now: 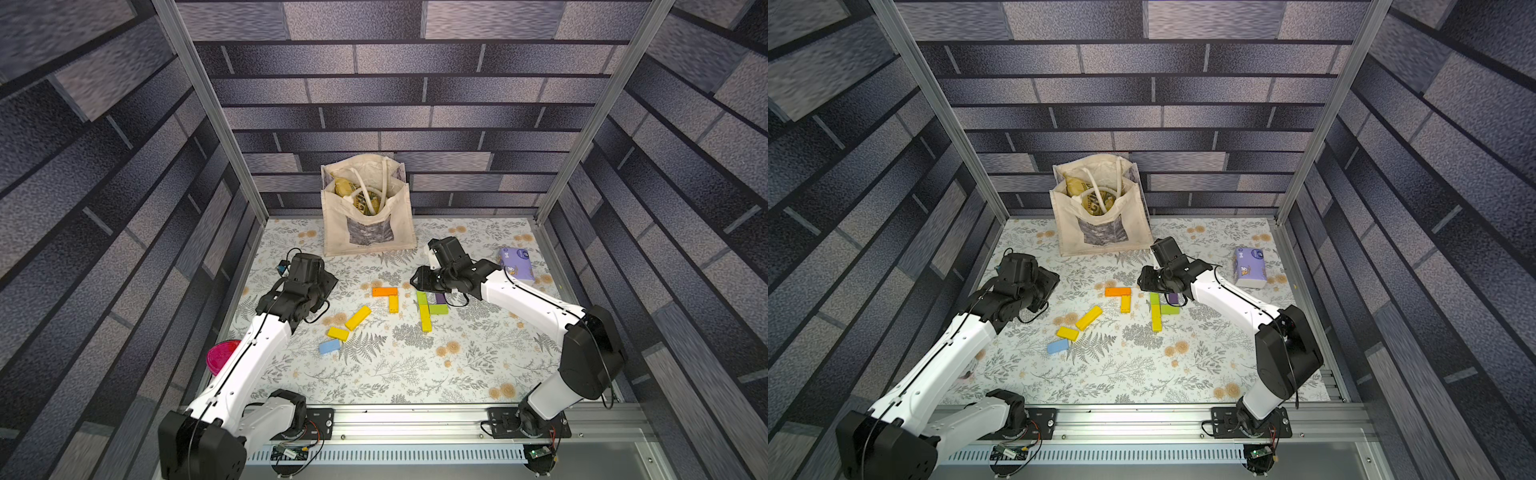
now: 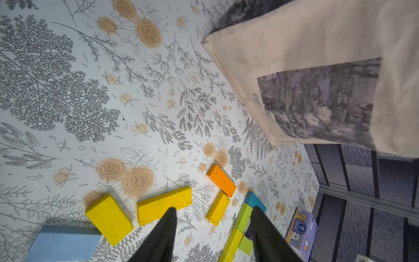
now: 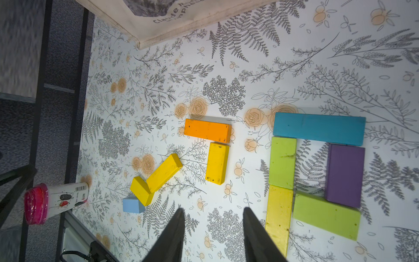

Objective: Assemble the letter p with building blocks
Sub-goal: Pick up the building block from the center of the board.

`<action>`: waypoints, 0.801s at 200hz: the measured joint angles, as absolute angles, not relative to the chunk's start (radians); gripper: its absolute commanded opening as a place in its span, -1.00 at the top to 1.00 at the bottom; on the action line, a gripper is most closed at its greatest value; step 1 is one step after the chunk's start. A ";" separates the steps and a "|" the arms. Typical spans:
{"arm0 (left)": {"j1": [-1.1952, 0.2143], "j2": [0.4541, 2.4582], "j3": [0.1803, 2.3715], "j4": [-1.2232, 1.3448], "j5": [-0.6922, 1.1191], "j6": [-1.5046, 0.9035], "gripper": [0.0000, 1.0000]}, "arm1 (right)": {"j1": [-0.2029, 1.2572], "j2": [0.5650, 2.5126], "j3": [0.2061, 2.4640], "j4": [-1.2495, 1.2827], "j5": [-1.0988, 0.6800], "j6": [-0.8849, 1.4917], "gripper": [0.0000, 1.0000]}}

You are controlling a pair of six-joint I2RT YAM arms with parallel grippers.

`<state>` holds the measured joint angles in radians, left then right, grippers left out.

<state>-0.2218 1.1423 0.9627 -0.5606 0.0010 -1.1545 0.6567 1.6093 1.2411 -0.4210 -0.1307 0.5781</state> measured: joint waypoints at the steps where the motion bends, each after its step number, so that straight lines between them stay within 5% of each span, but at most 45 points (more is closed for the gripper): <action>1: -0.216 1.153 0.969 -0.566 0.006 -1.156 0.01 | 0.657 1.609 1.241 -0.421 -0.131 0.579 0.10; 58: -0.149 1.426 1.040 -0.749 0.158 -1.165 -0.05 | 0.657 1.610 1.241 -0.442 -0.127 0.579 0.09; 160: -0.149 1.448 0.846 -0.746 0.202 -1.165 -0.04 | 0.657 1.693 1.256 -0.444 -0.145 0.586 0.09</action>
